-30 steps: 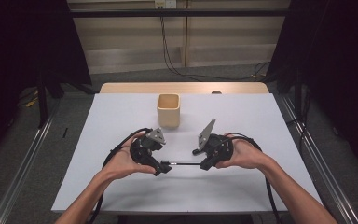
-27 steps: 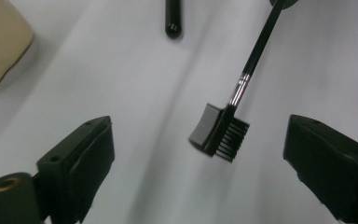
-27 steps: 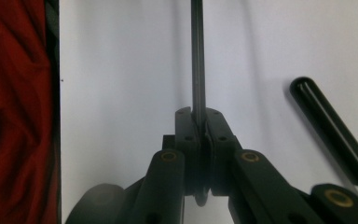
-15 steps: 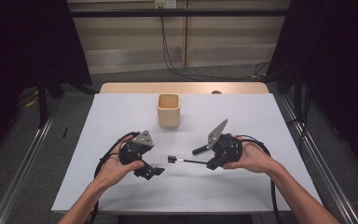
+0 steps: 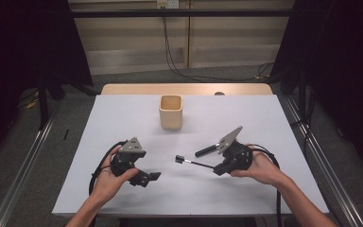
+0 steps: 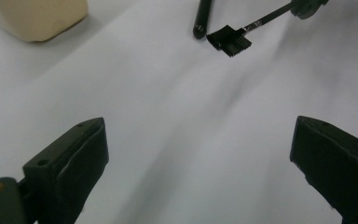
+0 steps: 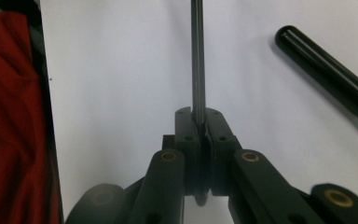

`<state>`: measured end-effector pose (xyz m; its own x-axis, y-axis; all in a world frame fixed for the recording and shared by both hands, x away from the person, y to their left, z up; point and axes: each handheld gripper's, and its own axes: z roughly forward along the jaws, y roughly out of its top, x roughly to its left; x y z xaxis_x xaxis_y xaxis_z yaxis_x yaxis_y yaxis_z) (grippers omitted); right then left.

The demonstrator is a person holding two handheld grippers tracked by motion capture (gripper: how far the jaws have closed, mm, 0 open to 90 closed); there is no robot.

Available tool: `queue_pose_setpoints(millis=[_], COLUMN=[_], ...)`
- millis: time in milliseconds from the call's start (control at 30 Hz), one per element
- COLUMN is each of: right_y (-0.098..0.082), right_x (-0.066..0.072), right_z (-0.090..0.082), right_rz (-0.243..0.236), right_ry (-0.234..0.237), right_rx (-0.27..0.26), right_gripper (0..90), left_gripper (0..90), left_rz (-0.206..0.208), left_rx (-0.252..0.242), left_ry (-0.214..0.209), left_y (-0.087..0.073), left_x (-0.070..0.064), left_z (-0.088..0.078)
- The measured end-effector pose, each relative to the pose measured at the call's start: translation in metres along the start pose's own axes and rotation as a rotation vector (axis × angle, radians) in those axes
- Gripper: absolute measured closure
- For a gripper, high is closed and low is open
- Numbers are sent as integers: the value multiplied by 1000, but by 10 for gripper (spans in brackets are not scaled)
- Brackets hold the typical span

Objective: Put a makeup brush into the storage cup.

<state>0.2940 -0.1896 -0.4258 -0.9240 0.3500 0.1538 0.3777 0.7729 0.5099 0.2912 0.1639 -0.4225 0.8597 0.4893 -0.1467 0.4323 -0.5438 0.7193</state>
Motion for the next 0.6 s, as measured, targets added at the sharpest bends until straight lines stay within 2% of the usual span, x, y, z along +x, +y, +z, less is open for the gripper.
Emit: queue_pose_setpoints(millis=[67,167,333,433,567,600], right_y=[-4,-9,-16,-18,-19,-19], right_x=[0,-1,0,2,4,5], right_z=[0,2,3,3,6,8], right_rz=[16,30,87,103,108,112], right_ry=[-4,-8,-17,-22,-38,-43], right_rx=[-26,-71,-131,-177,-250,-254], right_gripper=[866,866,866,866,867,866], left_gripper=[48,49,47,45,43,44], left_rz=[9,7,11,2,-9,-8], left_rx=[0,-13,-26,-19,-7,-9], left_ry=[18,19,27,15,20,22], left_y=[-2,-5,-7,-11,-19,-19], left_x=[-2,-4,-5,-5,-2,-1], left_z=[-1,-2,-2,-2,-1,-1])
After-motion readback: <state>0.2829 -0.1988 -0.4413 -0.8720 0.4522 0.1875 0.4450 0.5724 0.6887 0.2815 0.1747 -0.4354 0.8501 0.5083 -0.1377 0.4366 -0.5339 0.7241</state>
